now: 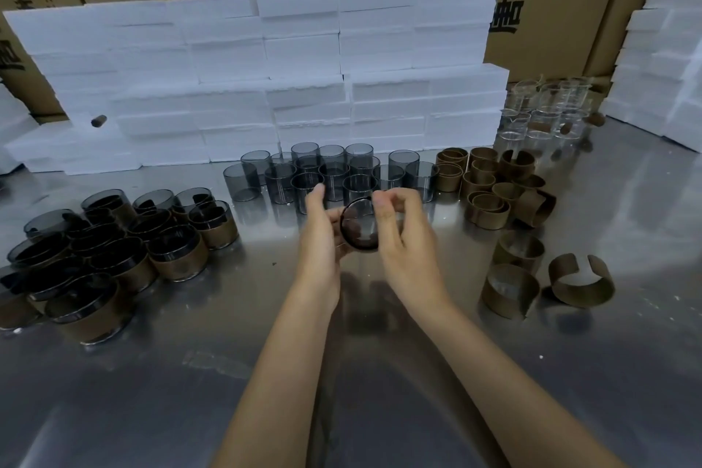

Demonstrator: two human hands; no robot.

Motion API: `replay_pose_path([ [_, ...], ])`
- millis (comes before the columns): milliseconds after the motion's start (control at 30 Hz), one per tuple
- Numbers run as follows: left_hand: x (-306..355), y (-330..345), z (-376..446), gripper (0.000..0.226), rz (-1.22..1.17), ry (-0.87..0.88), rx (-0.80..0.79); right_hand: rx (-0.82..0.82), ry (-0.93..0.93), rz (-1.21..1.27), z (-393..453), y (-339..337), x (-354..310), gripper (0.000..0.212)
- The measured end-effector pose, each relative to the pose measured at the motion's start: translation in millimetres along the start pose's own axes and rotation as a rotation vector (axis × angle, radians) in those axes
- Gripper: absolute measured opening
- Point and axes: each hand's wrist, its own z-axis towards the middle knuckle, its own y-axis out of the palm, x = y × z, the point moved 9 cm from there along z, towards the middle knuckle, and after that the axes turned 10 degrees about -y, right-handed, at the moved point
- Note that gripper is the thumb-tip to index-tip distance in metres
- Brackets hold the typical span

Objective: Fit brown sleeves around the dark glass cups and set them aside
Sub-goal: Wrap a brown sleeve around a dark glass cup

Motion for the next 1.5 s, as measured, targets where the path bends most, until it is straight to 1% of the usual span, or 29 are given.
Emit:
replay_pose_path([
  [67, -2.4, -3.0, -4.1, 0.039, -0.202, -0.03, 0.002, -0.078, 0.046, 0.035, -4.6, 15.1, -1.0, 0.032],
  [100, -3.9, -2.6, -3.9, 0.029, -0.263, -0.041, 0.002, -0.074, 0.141, 0.103, -5.8, 19.2, 3.3, 0.033],
  [167, -6.3, -2.0, -4.9, 0.028, -0.298, -0.055, 0.018, -0.002, 0.421, 0.321, -9.1, 21.2, 20.0, 0.04],
  [200, -8.2, -0.7, -5.9, 0.028, -0.279, -0.068, 0.024, 0.021, 0.53, 0.398, -10.9, 19.5, 26.5, 0.043],
  [300, -11.6, 9.1, -12.4, 0.025, -0.141, -0.08, 0.03, 0.044, 0.673, 0.53, -15.1, 10.6, 33.3, 0.05],
  [367, -13.3, 19.1, -15.6, 0.027, -0.066, -0.072, 0.001, 0.082, 0.721, 0.578, -21.1, 6.5, 35.3, 0.044],
  [467, -16.1, 29.1, -17.0, 0.04, -0.033, -0.064, -0.046, 0.164, 0.754, 0.629, -25.5, 3.8, 36.1, 0.03],
  [533, -15.5, 29.1, -17.6, 0.044, -0.032, -0.05, -0.05, 0.191, 0.763, 0.613, -27.6, 2.5, 37.5, 0.024],
  [633, -13.1, 26.4, -18.7, 0.051, -0.019, -0.022, -0.029, 0.186, 0.753, 0.609, -27.3, 2.6, 36.1, 0.02],
  [733, -11.2, 27.2, -20.7, 0.051, -0.018, 0.0, -0.029, 0.161, 0.757, 0.631, -26.9, 4.6, 34.8, 0.019],
  [867, -10.0, 28.1, -19.6, 0.058, -0.02, 0.011, -0.041, 0.149, 0.768, 0.687, -26.8, 6.5, 33.6, 0.021],
  [1067, -7.3, 26.3, -19.3, 0.06, -0.014, 0.033, -0.03, 0.151, 0.769, 0.702, -26.9, 6.3, 33.0, 0.031],
  [1200, -3.8, 26.3, -20.4, 0.061, -0.012, 0.066, -0.035, 0.141, 0.753, 0.716, -24.8, 8.5, 32.5, 0.043],
  [1300, -0.4, 27.4, -22.2, 0.062, 0.018, 0.117, -0.043, 0.123, 0.743, 0.697, -24.3, 8.5, 29.4, 0.031],
  [1400, 7.4, 29.7, -24.1, 0.061, 0.044, 0.199, -0.065, 0.127, 0.73, 0.676, -20.1, 6.1, 31.5, 0.035],
  [1500, 21.4, 31.0, -31.9, 0.061, 0.094, 0.35, -0.062, 0.111, 0.712, 0.7, -16.4, 3.8, 31.1, 0.037],
])
